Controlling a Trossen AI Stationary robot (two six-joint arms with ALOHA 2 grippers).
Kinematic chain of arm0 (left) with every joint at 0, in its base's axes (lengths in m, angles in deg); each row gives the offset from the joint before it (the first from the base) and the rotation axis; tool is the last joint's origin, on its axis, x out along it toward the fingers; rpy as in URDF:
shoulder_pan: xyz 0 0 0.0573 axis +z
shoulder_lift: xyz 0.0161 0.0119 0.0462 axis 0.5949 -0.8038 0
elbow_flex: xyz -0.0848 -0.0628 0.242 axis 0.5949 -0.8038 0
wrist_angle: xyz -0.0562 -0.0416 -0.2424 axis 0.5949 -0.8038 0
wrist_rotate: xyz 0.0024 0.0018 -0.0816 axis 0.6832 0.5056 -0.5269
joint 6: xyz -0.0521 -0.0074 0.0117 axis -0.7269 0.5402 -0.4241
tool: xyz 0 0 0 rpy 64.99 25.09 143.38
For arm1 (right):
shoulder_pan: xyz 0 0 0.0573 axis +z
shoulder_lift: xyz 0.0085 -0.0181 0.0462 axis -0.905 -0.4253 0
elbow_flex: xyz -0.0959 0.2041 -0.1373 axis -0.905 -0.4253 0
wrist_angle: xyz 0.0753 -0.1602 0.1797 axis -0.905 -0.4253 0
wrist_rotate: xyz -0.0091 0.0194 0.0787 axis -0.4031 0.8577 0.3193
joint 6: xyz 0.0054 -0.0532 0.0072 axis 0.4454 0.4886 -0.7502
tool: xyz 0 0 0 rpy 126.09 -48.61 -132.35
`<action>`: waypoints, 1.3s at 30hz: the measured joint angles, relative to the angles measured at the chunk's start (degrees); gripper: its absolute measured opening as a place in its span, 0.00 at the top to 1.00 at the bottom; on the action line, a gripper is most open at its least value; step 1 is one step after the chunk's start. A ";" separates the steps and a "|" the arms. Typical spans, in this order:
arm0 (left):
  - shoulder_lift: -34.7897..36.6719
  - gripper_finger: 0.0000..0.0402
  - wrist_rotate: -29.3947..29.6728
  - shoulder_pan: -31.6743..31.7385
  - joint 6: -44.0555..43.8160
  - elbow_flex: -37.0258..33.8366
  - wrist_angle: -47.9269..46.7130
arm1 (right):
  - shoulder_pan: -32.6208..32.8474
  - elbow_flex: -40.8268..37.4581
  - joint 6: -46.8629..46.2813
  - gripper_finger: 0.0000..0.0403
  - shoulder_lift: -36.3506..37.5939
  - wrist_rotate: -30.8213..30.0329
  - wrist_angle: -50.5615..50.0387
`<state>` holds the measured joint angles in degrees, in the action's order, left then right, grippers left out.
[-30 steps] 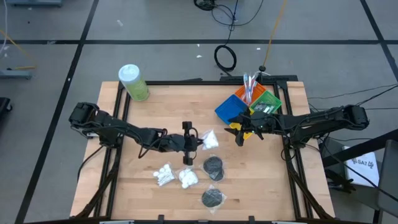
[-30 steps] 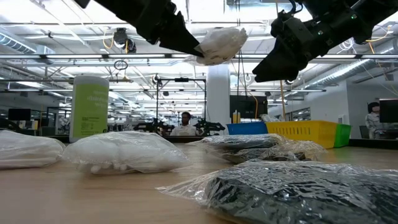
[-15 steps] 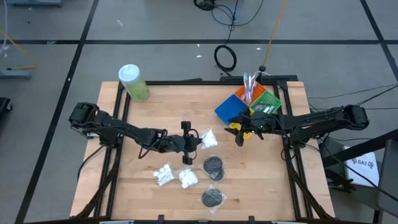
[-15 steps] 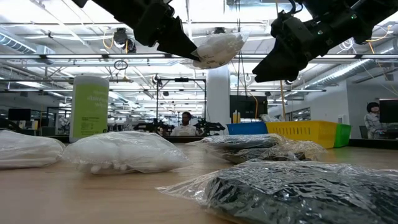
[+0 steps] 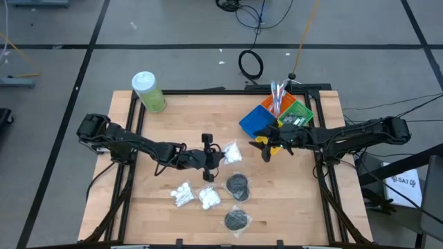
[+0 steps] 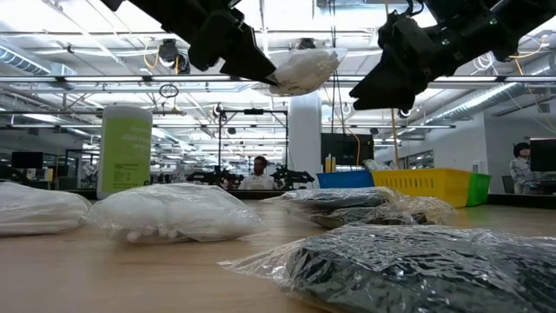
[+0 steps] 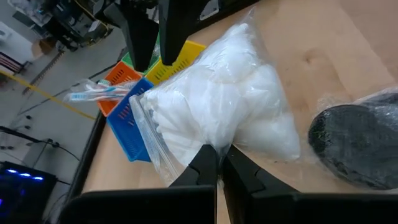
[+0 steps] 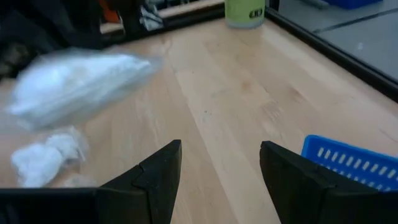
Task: Pick & Place Travel size toiletries
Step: Put the cotton pack into the blue bin
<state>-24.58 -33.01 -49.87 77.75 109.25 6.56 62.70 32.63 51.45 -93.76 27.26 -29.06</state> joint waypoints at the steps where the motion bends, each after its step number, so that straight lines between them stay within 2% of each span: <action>1: 0.00 1.00 0.22 0.00 0.76 0.00 0.00 | 0.00 0.00 -0.66 0.49 0.00 0.00 0.76; 6: 0.00 1.00 1.55 0.00 8.45 0.00 2.22 | -0.27 0.00 -8.07 0.49 -0.37 -0.33 4.85; 10: -0.02 1.00 1.67 0.32 13.07 0.00 3.33 | -0.87 -0.02 -12.43 0.49 -4.17 0.46 10.22; 15: -0.02 1.00 4.90 1.20 17.72 0.00 2.32 | -1.03 -0.01 -16.18 0.48 -10.62 7.97 19.17; 21: -0.02 1.00 6.28 1.36 19.38 0.00 -0.04 | -2.38 -0.02 -20.14 0.39 -12.76 13.50 22.74; 28: -0.02 1.00 9.71 1.18 18.81 0.00 -3.54 | -2.56 -0.01 -20.29 0.26 -10.73 13.67 22.45; 34: -0.02 1.00 10.06 1.14 20.79 0.00 -1.16 | -2.26 0.00 -20.85 0.24 -13.20 13.42 24.80; 39: -0.02 1.00 9.45 1.25 21.35 0.00 0.00 | -2.29 0.00 -21.84 0.24 -18.18 13.63 31.96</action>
<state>-24.61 -23.56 -48.62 99.09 109.25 6.56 60.40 32.64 29.61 -111.94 40.90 2.90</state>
